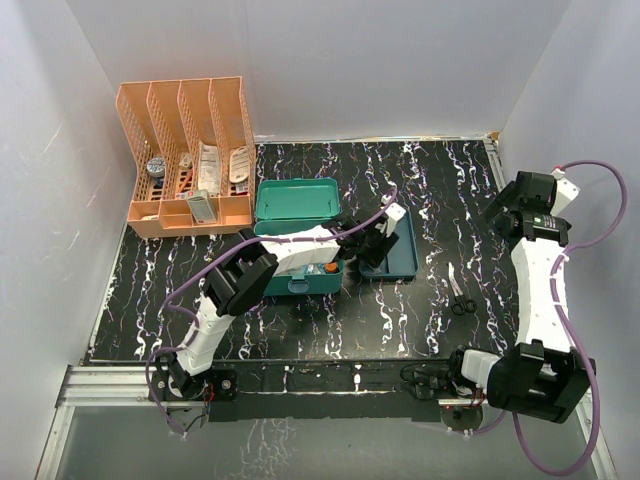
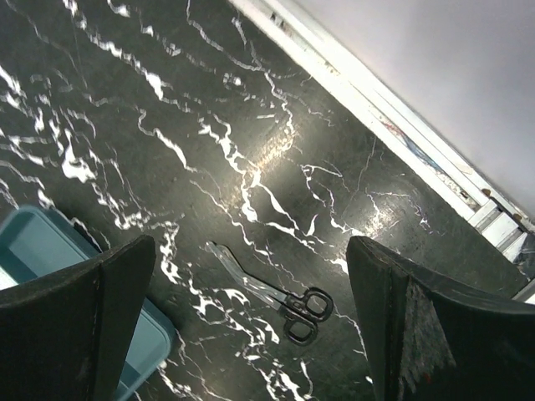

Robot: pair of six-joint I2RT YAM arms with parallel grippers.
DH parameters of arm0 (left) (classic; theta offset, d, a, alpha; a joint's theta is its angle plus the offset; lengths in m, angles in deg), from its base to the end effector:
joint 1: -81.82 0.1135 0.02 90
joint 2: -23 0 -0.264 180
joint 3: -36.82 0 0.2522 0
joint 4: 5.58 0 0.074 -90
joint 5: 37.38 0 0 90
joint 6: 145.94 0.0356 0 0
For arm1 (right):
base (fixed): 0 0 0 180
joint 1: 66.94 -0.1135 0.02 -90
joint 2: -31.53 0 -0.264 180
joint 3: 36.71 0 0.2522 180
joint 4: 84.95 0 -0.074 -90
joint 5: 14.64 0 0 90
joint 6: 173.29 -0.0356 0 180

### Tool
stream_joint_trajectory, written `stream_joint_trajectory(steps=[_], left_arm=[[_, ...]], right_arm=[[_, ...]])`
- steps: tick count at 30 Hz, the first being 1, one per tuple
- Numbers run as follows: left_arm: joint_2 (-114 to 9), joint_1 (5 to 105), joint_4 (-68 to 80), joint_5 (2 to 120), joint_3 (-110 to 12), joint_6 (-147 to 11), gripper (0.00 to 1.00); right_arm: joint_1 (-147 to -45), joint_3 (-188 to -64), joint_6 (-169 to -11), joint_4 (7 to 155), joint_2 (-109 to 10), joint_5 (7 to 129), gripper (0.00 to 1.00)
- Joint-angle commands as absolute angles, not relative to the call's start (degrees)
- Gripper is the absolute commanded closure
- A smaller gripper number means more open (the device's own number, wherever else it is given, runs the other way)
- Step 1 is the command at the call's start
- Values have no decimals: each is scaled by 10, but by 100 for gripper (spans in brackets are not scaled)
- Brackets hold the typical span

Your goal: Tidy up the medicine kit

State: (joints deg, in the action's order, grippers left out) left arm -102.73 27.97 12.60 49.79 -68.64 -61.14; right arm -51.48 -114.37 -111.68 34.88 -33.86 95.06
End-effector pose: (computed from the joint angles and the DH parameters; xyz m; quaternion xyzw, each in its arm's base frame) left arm 0.2943 -0.3999 0.1723 0.3610 0.8247 -0.1949 0.3892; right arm 0.2171 -0.0725 0.3273 0.4003 0.8301 -0.1188 0.3696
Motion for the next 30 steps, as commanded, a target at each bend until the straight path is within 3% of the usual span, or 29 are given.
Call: stream_joint_trajectory(steps=[1, 7, 13, 22, 30], left_arm=[[-1011, 280, 139, 498, -711, -609, 47], [-983, 277, 144, 511, -717, -602, 31], [-947, 275, 169, 547, -737, -596, 21], [-869, 275, 192, 560, -738, -590, 17], [-802, 281, 175, 559, -693, -570, 13]], right_arm=[[-513, -1172, -1030, 339, -349, 894, 2], [-513, -1168, -968, 312, -353, 829, 2], [-517, -1179, -932, 277, -370, 793, 2], [-529, -1213, -937, 243, -435, 830, 4], [-556, -1213, -937, 241, -530, 819, 20]])
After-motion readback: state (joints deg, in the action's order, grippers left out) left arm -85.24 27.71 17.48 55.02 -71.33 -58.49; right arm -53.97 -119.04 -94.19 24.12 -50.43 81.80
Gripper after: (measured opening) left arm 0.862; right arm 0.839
